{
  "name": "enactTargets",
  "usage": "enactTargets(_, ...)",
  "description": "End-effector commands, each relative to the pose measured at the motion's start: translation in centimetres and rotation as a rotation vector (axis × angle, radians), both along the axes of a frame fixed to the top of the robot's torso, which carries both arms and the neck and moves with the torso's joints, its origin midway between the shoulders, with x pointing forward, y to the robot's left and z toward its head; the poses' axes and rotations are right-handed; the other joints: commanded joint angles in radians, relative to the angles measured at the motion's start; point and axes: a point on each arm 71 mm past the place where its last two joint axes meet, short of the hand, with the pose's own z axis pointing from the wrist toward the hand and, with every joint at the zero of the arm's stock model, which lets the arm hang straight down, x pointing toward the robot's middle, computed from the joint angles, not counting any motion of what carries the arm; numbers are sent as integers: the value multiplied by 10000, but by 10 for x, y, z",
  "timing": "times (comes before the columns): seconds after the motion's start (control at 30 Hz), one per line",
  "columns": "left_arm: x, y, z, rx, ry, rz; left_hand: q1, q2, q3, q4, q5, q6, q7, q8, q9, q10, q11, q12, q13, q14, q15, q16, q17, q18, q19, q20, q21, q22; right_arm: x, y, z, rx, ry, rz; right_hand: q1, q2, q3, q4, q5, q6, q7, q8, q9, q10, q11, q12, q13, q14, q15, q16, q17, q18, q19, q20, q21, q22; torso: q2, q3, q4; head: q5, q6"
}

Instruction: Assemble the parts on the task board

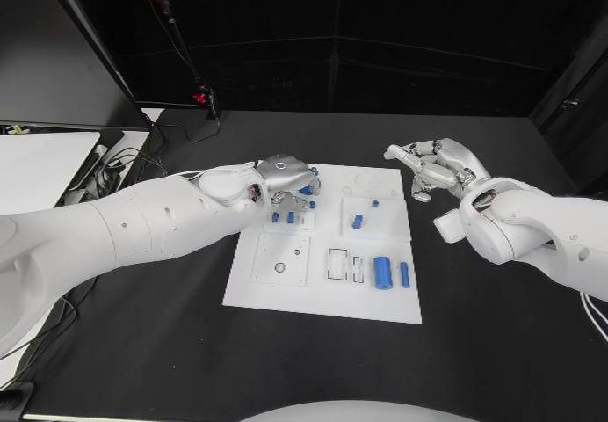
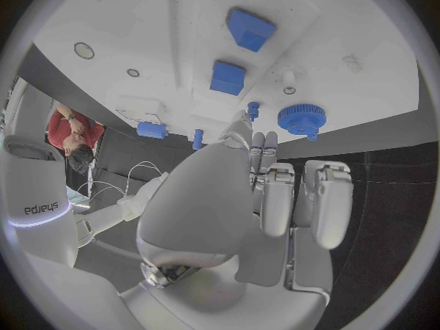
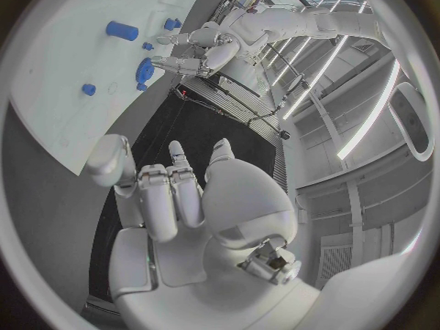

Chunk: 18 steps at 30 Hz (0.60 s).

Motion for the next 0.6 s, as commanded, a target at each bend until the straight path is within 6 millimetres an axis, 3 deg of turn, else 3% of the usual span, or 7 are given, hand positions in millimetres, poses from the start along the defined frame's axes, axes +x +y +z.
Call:
enactTargets(0.03,3,-1,-1,264,209,291,188,46,125,6,-65,26,-69,-70,-13,21,-42,-52,-2,1033,-80,8,2635,-67,1042,-74,31,2628,0,1,2,11,-113,62,83,-16,-49,-11,-52,-64,5,36,-8,282,-66,-40,1874,1040,-81,25,2634,124,-60,21,-47,870,0,5,-2,-1,-24)
enactTargets(0.3,7,-3,-3,476,378,428,341,90,276,36,-64,-2,-41,-141,-28,64,-24,-104,-7,1033,-57,8,2635,-67,1042,-80,31,2628,1,0,2,9,-119,50,83,-16,-49,-11,-52,-64,5,36,-8,282,-66,-40,1874,1040,-81,25,2634,124,-60,21,-47,870,-5,2,-12,33,-61)
enactTargets(0.6,9,-3,-7,812,749,391,362,-41,299,58,-65,-26,-37,-202,-30,109,-22,-148,-3,1033,-51,8,2635,-67,1042,-78,31,2628,1,1,2,32,-109,56,83,-16,-49,-11,-52,-64,5,36,-8,282,-66,-40,1874,1040,-81,25,2634,124,-60,21,-47,870,-4,6,3,14,-100)
